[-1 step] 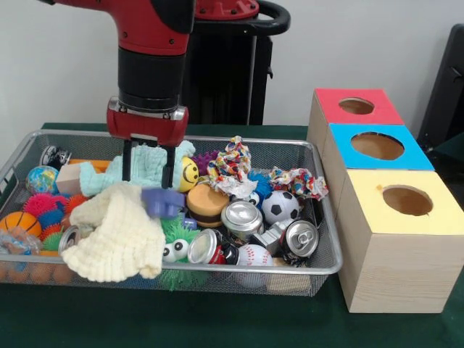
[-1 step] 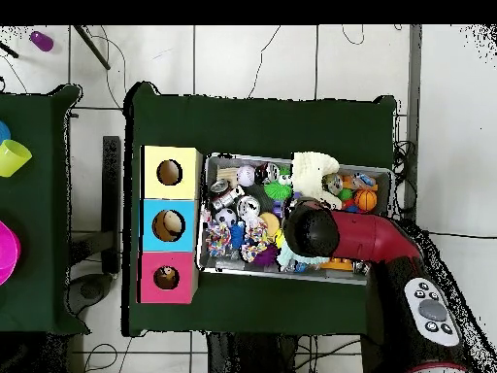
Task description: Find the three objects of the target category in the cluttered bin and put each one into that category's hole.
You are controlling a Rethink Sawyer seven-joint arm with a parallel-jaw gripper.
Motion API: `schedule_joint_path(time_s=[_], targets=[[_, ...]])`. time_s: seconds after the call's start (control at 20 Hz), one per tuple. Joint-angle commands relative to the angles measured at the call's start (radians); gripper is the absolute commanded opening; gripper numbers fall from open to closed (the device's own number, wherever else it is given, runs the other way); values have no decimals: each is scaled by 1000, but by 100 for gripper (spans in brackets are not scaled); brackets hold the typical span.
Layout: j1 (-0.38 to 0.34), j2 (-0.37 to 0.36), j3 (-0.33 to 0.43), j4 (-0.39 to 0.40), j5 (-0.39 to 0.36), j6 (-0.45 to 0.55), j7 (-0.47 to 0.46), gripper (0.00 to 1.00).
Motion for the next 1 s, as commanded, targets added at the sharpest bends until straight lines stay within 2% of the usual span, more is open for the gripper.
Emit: schedule_joint_path(time_s=[0.05, 0.5, 1.0], targets=[[21, 27, 68, 64, -59, -43, 17, 100], [105, -3, 30, 43, -19, 13, 76, 100], [254, -30, -43, 17, 32, 70, 169, 100]])
